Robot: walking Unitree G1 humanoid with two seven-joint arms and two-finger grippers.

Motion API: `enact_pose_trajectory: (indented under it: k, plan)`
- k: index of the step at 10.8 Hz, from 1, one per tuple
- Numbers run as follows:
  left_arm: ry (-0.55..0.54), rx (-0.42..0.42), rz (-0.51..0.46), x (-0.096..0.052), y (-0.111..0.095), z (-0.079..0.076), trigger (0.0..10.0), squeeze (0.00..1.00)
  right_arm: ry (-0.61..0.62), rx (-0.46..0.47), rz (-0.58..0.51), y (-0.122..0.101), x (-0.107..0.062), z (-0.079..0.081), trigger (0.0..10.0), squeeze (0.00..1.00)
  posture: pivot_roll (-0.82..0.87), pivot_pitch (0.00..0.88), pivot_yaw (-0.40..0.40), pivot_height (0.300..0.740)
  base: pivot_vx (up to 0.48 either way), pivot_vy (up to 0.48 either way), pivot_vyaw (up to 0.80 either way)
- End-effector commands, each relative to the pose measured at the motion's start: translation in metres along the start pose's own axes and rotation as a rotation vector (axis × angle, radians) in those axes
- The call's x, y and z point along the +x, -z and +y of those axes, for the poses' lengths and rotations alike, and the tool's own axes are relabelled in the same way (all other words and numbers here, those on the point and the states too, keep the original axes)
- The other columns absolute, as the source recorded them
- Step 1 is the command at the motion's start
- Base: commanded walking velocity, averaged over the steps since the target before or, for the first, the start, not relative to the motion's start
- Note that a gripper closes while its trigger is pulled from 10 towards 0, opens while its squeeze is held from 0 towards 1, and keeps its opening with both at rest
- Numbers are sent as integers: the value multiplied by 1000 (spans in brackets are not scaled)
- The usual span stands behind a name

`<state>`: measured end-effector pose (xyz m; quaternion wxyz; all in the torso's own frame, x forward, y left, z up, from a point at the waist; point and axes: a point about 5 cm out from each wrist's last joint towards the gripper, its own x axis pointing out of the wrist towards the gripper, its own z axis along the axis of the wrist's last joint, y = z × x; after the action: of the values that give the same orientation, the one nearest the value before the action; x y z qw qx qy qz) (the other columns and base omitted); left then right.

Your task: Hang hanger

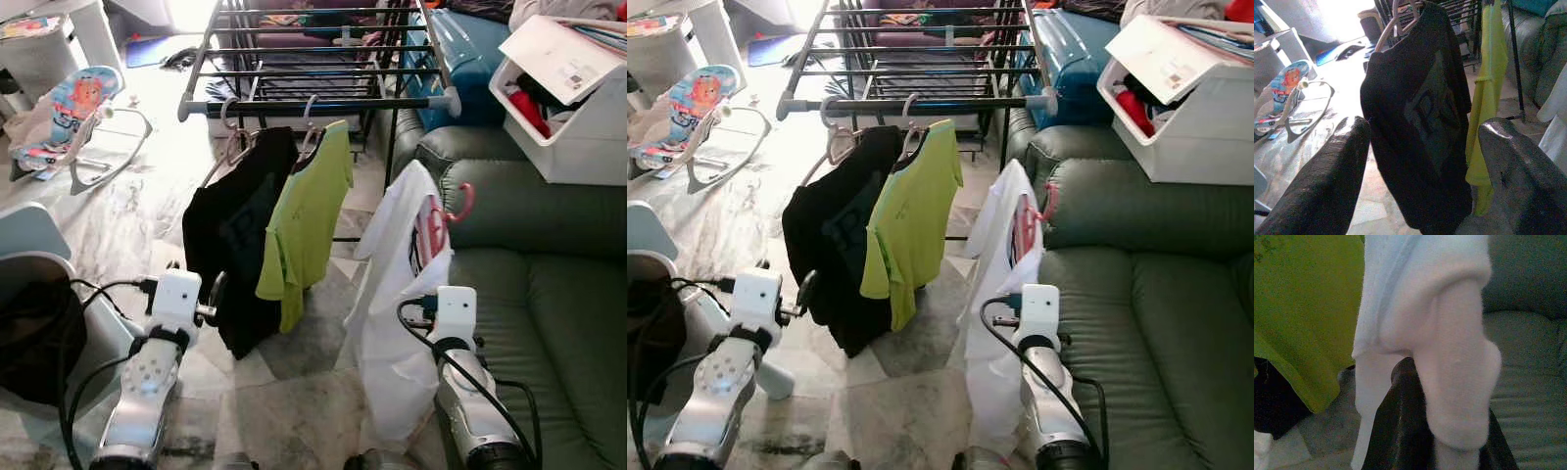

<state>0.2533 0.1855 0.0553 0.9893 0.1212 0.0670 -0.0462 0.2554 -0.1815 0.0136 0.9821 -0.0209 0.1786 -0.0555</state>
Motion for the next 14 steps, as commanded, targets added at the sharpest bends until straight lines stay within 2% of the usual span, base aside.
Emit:
enact_pose_trajectory:
  k: [1,4,8,14]
  plan:
    - [-6,5,12,-1,1,1,10000,0,6,1,-79,-19,2,-3,10000,0,-12,0,18,740,0,0,0]
    - [-26,-16,33,-3,5,1,10000,0,-5,-9,-73,-19,4,-3,10000,0,-7,0,9,740,0,0,0]
    - [-24,-10,31,3,3,6,10000,0,-9,-14,-77,-21,5,-2,10000,0,-14,0,12,740,0,0,0]
    - [-12,-13,28,4,2,3,10000,0,-12,-12,-76,-21,5,-1,10000,0,-12,0,13,740,0,344,0]
